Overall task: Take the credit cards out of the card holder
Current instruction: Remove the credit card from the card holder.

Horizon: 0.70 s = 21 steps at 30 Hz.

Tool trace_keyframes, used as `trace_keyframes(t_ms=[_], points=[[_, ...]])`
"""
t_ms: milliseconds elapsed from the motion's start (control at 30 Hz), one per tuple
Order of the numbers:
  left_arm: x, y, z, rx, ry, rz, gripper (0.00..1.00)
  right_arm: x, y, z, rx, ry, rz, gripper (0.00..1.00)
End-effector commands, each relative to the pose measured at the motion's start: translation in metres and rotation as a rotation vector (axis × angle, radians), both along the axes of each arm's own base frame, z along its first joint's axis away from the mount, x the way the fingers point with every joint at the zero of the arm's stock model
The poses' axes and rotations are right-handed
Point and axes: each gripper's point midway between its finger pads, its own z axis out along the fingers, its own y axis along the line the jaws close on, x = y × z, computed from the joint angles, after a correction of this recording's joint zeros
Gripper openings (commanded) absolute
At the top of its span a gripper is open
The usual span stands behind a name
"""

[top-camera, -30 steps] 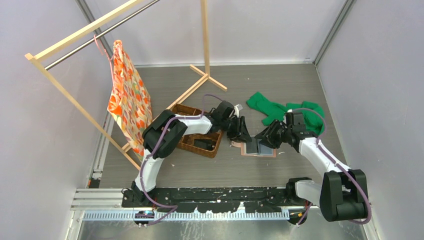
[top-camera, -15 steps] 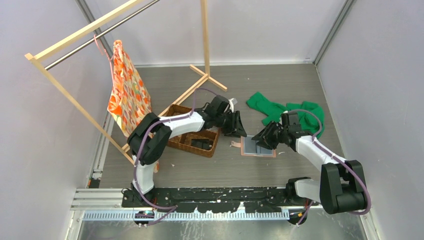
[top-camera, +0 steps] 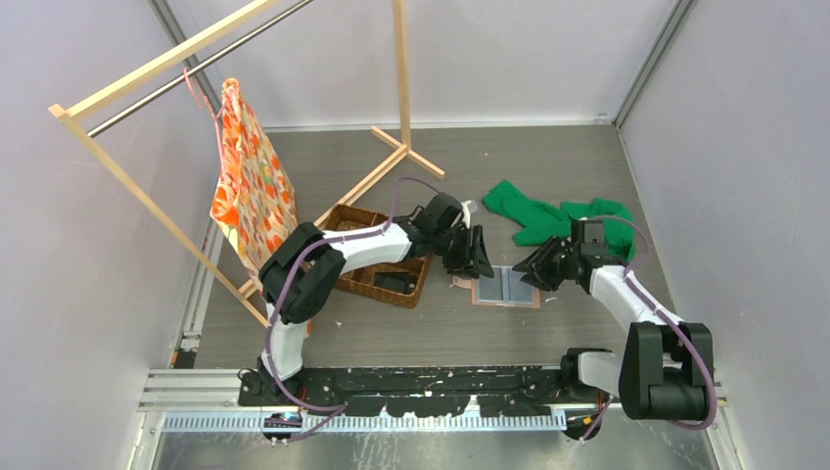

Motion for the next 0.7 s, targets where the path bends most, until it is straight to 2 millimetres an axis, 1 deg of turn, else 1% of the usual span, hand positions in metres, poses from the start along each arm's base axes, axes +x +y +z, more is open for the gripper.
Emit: trace_keyframes(t_ms=[0, 167, 267, 433, 500, 667], points=[[-0.005, -0.007, -0.008, 0.009, 0.023, -0.023, 0.50, 0.005, -0.018, 0.014, -0.023, -0.041, -0.009, 0.39], [-0.006, -0.001, -0.026, 0.057, 0.038, -0.013, 0.57, 0.000, -0.038, 0.011, -0.055, -0.016, -0.047, 0.39], [-0.006, 0.001, -0.033, 0.076, 0.042, -0.007, 0.58, -0.002, -0.046, 0.005, -0.075, 0.009, -0.072, 0.41], [-0.007, -0.007, -0.035, 0.079, 0.041, -0.020, 0.55, -0.004, -0.050, -0.005, -0.085, 0.035, -0.085, 0.42], [-0.008, -0.010, -0.037, 0.088, 0.040, -0.028, 0.54, -0.006, -0.053, -0.012, -0.099, 0.046, -0.095, 0.42], [-0.005, -0.015, -0.040, 0.100, 0.043, -0.031, 0.53, -0.009, -0.051, -0.023, -0.085, 0.075, -0.092, 0.42]])
